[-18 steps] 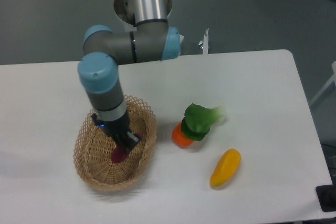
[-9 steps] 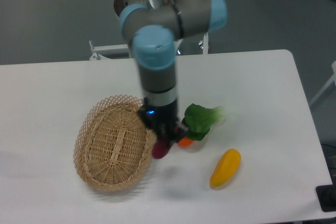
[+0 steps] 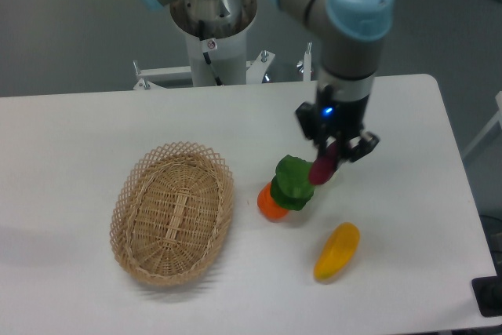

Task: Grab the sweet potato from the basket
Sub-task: 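Carry the held sweet potato up and away past the bok choy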

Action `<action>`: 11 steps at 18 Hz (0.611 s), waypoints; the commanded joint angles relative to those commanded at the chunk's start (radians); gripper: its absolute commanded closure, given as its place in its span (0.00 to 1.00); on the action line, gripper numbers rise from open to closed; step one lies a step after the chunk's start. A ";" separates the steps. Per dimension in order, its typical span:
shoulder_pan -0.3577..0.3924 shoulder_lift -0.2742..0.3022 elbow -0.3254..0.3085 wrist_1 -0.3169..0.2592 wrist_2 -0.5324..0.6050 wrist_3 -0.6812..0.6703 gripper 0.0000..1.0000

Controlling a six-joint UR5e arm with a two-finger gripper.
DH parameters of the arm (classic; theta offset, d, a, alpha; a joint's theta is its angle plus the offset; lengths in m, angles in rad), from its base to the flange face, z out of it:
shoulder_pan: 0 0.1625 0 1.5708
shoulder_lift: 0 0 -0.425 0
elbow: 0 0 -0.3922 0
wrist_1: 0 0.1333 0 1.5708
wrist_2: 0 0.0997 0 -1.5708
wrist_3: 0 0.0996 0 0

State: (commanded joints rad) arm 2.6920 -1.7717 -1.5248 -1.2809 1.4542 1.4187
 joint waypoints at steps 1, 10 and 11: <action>0.008 0.000 0.000 0.000 0.000 0.014 0.69; 0.032 0.000 0.000 0.002 -0.005 0.019 0.68; 0.032 0.000 0.000 0.003 -0.005 0.019 0.68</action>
State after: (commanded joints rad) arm 2.7243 -1.7717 -1.5248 -1.2778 1.4496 1.4373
